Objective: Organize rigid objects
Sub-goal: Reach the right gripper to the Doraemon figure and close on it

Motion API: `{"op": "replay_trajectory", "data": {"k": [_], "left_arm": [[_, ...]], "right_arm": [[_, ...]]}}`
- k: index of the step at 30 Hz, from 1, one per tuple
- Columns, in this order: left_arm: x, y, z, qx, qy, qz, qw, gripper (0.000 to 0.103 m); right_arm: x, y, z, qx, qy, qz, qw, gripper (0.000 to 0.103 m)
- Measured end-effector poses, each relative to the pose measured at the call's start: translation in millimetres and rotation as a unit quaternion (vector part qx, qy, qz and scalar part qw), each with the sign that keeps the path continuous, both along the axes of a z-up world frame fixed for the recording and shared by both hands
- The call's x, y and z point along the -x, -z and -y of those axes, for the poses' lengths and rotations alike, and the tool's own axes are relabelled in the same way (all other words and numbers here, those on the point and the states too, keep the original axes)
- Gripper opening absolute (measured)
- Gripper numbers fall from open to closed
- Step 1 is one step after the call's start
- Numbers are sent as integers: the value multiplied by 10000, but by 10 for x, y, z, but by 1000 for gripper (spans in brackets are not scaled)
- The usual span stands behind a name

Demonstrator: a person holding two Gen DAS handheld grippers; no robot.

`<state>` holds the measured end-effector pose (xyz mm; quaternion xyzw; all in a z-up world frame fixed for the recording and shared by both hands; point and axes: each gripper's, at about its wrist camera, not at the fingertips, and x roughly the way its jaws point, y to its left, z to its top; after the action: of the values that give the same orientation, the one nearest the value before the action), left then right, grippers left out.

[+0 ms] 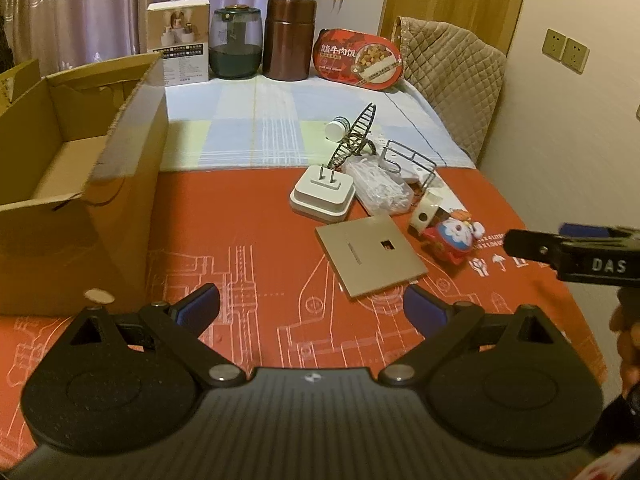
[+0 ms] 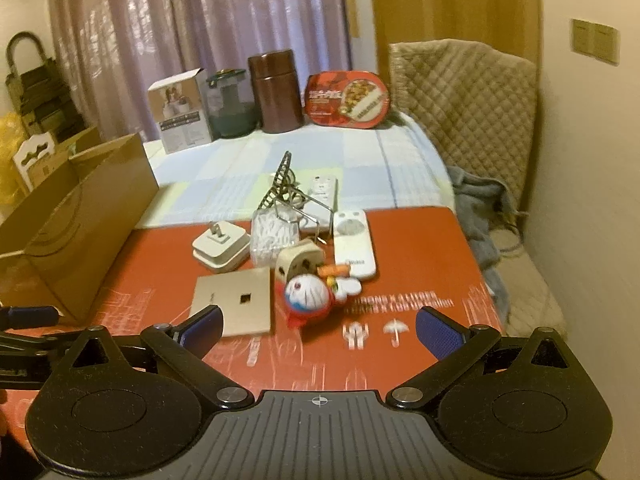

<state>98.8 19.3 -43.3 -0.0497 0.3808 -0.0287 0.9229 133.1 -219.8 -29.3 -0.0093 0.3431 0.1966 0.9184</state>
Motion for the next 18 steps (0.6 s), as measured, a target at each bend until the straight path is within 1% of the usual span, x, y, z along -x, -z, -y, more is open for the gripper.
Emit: {"op": "replay_trajectory", "data": {"k": [3, 6, 10, 12, 14, 16, 18], "left_arm": [[-150, 93, 12, 83, 110, -70, 9999, 96], [-287, 173, 28, 100, 151, -39, 9998, 96], [-433, 260, 15, 76, 148, 16, 9999, 96], [-487, 303, 3, 59, 157, -3, 9999, 96], [-524, 349, -23, 72, 146, -37, 9999, 96], [-555, 393, -47, 146, 144, -89, 9998, 96], [-566, 427, -55, 197, 142, -145, 9996, 96]], "right_arm": [[-218, 117, -54, 87, -325, 48, 9994, 100], [-402, 221, -77, -11, -560, -36, 9984, 100], [-597, 349, -144, 117, -951, -89, 9954, 95], [-716, 428, -165, 196, -991, -204, 9947, 93], [-810, 497, -158, 128, -991, -360, 9943, 89], [-870, 555, -160, 59, -1012, -503, 9936, 87], [-900, 606, -189, 107, -1047, -587, 9927, 82]]}}
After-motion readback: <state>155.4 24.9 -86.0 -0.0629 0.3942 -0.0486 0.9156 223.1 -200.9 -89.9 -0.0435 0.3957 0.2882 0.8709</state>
